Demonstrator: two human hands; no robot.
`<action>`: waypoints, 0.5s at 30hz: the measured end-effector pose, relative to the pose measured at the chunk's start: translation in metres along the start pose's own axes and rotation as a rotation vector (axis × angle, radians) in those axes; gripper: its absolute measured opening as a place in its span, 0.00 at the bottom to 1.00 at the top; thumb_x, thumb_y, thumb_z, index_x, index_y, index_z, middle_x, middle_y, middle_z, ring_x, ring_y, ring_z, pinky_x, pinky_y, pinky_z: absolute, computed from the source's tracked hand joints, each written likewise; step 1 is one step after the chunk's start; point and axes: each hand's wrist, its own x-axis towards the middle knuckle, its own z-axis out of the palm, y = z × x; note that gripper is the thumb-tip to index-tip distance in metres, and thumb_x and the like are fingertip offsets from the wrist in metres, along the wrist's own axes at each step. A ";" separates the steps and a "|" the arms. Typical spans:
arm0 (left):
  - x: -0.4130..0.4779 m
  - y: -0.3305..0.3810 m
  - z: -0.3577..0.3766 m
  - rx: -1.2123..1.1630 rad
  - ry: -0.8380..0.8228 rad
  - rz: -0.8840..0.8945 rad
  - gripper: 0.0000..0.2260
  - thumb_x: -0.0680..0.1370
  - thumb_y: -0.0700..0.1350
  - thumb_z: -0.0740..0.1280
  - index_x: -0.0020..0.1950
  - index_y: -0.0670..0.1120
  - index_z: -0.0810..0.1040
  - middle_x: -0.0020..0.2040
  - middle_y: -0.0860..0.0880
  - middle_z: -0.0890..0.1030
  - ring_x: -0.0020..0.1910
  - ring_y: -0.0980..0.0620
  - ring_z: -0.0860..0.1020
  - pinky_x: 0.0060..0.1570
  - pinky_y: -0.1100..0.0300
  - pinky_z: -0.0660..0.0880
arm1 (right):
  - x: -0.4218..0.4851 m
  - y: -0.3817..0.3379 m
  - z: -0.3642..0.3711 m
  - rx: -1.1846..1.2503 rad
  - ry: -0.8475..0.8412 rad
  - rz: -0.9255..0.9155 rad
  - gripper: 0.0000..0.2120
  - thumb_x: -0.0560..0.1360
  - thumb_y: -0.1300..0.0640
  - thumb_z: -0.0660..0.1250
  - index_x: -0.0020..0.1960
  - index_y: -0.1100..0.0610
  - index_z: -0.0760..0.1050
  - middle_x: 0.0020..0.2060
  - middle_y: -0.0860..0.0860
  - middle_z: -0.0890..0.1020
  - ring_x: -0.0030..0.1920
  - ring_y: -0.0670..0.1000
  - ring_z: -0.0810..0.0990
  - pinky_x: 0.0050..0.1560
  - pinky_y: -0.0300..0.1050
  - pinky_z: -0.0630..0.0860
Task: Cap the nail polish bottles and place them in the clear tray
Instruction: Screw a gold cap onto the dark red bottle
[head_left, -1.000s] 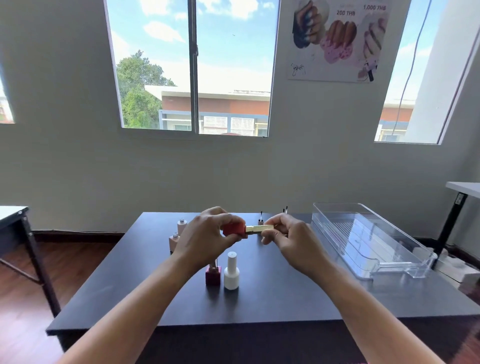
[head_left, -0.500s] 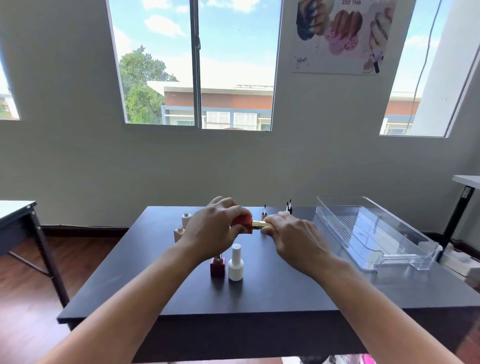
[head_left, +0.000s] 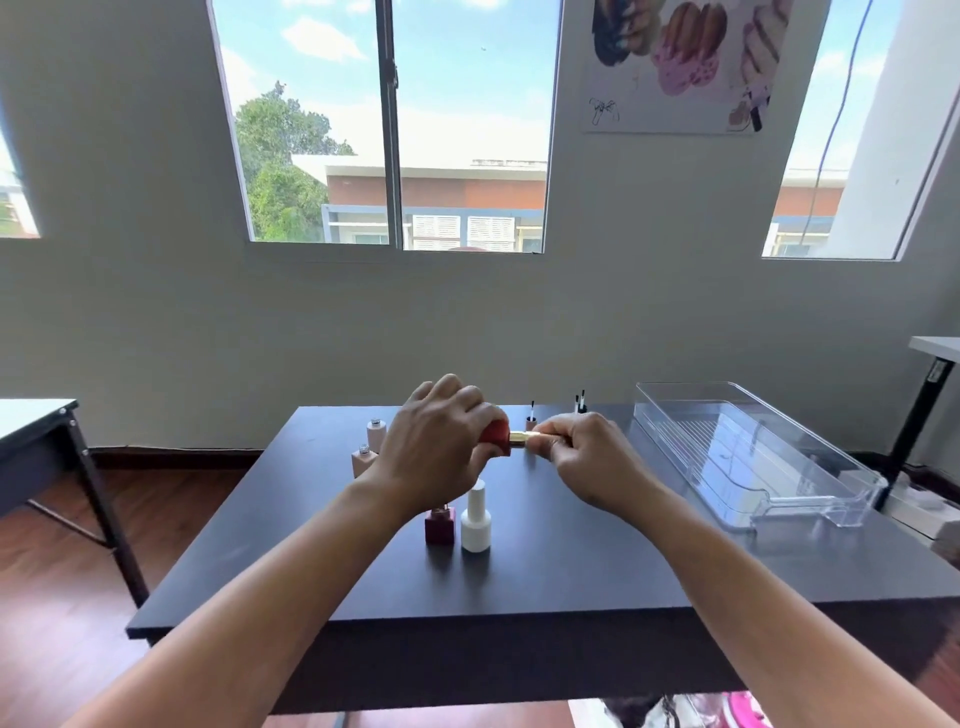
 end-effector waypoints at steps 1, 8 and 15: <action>0.002 -0.001 0.000 -0.049 -0.019 -0.027 0.08 0.73 0.53 0.73 0.49 0.51 0.83 0.43 0.51 0.81 0.47 0.48 0.77 0.50 0.58 0.71 | 0.003 0.003 0.000 0.070 0.000 0.010 0.09 0.76 0.51 0.68 0.41 0.54 0.81 0.24 0.46 0.71 0.25 0.44 0.65 0.30 0.43 0.64; 0.014 -0.021 0.002 -0.504 -0.299 -0.376 0.06 0.69 0.52 0.72 0.45 0.55 0.81 0.42 0.57 0.86 0.46 0.57 0.82 0.52 0.54 0.77 | 0.020 0.032 -0.018 0.559 0.020 0.165 0.07 0.77 0.49 0.67 0.47 0.52 0.79 0.32 0.51 0.76 0.21 0.46 0.69 0.22 0.38 0.67; 0.010 -0.041 0.030 -0.573 -0.475 -0.614 0.10 0.64 0.52 0.79 0.41 0.55 0.82 0.38 0.58 0.82 0.35 0.61 0.78 0.37 0.64 0.73 | 0.034 0.082 -0.003 0.269 0.165 0.341 0.05 0.74 0.60 0.69 0.50 0.57 0.80 0.35 0.50 0.78 0.33 0.52 0.76 0.37 0.50 0.78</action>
